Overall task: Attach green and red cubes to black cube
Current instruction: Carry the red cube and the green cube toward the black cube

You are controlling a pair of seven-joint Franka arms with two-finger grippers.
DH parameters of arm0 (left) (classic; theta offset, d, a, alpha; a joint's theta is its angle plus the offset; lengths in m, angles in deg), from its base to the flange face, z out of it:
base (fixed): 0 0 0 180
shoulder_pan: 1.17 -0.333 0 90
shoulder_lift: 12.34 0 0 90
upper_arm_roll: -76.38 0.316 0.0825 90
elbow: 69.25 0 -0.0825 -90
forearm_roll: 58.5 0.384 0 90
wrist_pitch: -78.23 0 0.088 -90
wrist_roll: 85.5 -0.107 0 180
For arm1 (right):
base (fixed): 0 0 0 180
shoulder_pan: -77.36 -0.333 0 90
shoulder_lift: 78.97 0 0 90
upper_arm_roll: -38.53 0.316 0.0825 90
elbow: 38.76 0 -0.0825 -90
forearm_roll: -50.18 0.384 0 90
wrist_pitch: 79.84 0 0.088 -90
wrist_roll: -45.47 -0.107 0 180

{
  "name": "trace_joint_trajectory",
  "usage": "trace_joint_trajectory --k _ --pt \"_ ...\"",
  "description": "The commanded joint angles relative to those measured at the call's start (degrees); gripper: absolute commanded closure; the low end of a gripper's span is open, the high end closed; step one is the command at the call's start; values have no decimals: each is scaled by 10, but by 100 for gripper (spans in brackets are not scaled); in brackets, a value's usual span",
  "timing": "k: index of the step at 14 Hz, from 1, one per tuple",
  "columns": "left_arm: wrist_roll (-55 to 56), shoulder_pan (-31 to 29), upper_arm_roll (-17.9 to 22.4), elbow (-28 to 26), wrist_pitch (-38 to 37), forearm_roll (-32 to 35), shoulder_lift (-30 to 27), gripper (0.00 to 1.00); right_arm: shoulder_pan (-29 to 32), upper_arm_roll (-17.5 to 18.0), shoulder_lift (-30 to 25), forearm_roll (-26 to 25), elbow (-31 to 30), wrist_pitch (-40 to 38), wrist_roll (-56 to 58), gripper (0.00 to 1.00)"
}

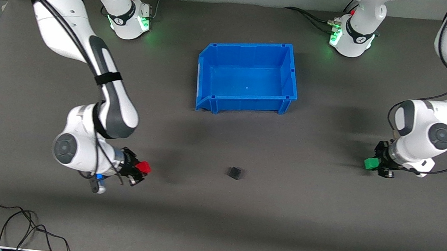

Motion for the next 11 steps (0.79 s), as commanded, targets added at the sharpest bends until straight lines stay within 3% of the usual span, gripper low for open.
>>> trace_joint_trajectory --k 1,4,7,11 --pt "57 48 7 21 -11 9 -1 100 -17 -1 48 26 66 3 -59 89" --pt "95 101 7 60 -56 9 10 100 -40 6 73 30 74 75 -113 89" --pt "122 158 7 136 -122 9 49 100 -65 27 106 30 101 116 -193 89" --pt "130 213 6 187 -126 9 82 100 -94 31 141 28 152 129 -307 89"
